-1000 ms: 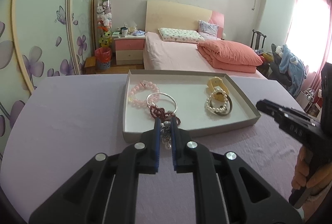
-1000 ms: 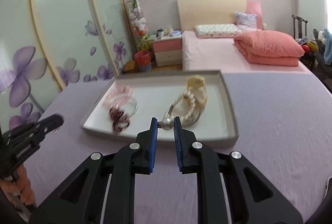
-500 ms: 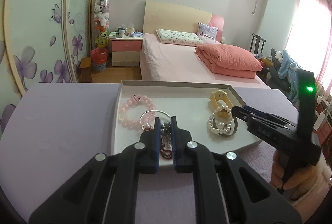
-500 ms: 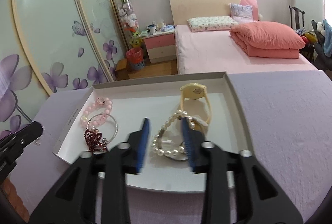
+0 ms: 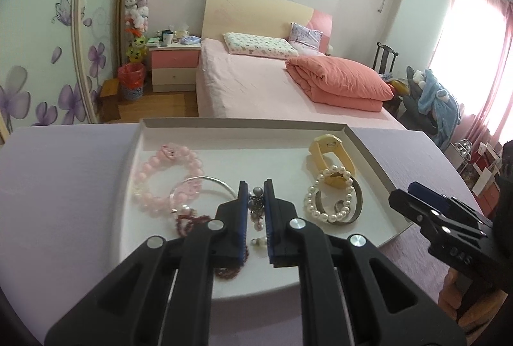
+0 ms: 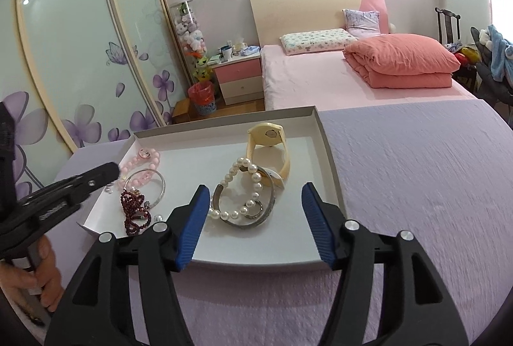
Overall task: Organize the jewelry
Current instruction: 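Open both tools to drop the pearl stud and earrings into the tray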
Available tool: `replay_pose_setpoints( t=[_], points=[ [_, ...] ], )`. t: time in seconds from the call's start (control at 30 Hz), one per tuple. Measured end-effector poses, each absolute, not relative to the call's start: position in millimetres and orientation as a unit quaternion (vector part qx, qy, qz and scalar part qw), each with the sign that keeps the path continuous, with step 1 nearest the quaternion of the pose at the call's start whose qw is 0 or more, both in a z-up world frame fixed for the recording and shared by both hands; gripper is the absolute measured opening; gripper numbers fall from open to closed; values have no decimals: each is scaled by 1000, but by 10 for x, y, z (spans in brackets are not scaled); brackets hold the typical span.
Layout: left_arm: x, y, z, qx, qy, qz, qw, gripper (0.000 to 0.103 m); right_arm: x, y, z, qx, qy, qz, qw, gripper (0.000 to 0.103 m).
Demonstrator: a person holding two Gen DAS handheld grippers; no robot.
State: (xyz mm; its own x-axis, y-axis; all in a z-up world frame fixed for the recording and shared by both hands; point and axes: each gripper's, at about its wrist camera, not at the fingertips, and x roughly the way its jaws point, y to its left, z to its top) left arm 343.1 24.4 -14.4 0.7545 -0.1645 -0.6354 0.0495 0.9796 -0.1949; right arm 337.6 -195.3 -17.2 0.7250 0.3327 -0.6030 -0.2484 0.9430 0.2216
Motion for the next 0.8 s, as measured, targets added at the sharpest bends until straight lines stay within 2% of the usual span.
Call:
replay_pose_setpoints(
  t=[0.13, 0.2, 0.27, 0.5, 0.57, 0.8],
  points=[
    [3527, 152, -205, -79, 350, -65, 931, 11, 3381, -1958, -185, 63, 337, 158, 926, 62],
    [3562, 139, -215, -81, 350, -65, 931, 15, 3382, -1971, -197, 64, 338, 156, 926, 62],
    [3584, 144, -213, -84, 349, -60, 931, 33, 3365, -1991, -200, 67, 338, 155, 926, 65],
    [3405, 364, -84, -106, 332, -32, 937, 67, 3237, -2053, -126, 82, 331, 150, 928, 85],
    [3245, 474, -24, -108, 325, -14, 939, 81, 3165, -2059, -85, 89, 327, 150, 929, 88],
    [2509, 660, 100, -93, 298, 23, 950, 92, 2744, -1977, 34, 99, 303, 156, 935, 99]
  ],
)
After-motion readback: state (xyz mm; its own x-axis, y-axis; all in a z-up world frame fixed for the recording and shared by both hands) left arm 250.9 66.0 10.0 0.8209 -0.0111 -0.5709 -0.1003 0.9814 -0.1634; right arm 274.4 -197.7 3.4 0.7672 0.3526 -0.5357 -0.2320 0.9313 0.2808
